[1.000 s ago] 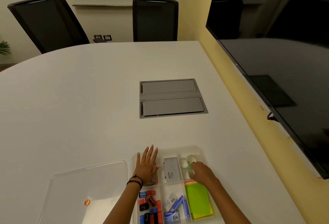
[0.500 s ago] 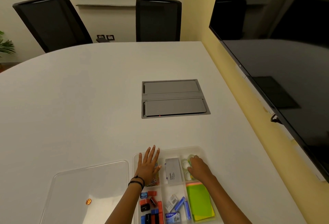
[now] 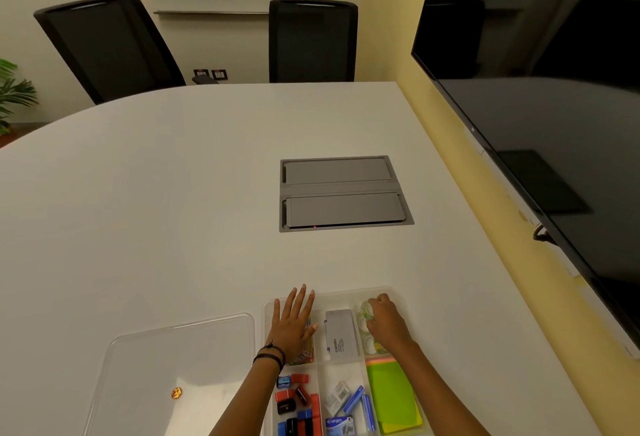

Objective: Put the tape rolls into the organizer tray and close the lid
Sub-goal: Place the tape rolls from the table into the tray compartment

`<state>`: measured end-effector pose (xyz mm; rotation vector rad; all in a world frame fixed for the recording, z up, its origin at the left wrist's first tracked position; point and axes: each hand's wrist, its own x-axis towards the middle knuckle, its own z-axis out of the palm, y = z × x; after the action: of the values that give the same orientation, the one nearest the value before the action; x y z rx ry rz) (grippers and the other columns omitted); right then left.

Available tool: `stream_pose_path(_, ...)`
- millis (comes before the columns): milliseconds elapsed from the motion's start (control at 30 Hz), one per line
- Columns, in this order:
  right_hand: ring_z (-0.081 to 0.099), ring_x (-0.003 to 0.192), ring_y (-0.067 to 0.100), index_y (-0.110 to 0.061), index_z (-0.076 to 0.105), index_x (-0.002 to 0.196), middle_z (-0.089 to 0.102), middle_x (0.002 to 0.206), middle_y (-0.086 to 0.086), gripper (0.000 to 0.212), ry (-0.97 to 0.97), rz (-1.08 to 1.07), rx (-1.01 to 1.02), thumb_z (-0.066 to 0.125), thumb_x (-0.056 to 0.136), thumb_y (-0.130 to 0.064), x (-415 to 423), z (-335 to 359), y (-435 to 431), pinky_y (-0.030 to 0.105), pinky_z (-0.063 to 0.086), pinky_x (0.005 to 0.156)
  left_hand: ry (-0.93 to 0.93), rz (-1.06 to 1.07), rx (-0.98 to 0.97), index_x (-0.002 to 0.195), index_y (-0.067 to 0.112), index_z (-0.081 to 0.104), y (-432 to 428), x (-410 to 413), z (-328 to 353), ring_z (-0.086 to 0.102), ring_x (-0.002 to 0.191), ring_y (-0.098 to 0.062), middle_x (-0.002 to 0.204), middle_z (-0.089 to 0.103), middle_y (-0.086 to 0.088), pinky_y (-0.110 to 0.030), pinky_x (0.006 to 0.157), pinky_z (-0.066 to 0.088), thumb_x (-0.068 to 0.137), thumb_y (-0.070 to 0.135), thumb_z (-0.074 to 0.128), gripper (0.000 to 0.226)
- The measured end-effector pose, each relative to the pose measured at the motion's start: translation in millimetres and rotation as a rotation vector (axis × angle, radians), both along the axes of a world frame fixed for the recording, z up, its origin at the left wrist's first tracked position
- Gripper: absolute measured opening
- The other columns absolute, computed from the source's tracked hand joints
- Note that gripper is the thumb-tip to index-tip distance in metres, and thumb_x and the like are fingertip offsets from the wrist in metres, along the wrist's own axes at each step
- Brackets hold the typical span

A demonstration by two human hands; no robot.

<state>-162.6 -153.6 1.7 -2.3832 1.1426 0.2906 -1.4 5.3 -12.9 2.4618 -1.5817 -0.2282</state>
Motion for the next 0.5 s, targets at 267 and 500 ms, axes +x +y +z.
stream_pose_path(267, 0.050, 0.119, 0.029, -0.010, 0.035, 0.134, 0.042, 0.134, 0.015, 0.050, 0.059, 0.042, 0.071, 0.055, 0.090, -0.022, 6, -4, -1, 0.036, 0.048, 0.090, -0.025, -0.009, -0.064, 0.138, 0.030, -0.028, 2, 2, -14, -0.036, 0.130, -0.005, 0.146, -0.038, 0.013, -0.046, 0.114, 0.010, 0.077, 0.039, 0.071, 0.117)
stream_pose_path(500, 0.051, 0.117, 0.030, -0.013, 0.030, 0.137, 0.043, 0.134, 0.014, 0.063, 0.041, 0.045, 0.050, 0.064, 0.085, -0.026, 11, -5, 6, 0.035, 0.049, 0.088, -0.104, 0.002, -0.128, 0.134, 0.035, -0.033, 0, 6, -17, -0.040, 0.127, -0.001, 0.138, -0.048, 0.019, -0.044, 0.113, -0.009, 0.089, 0.040, 0.053, 0.097)
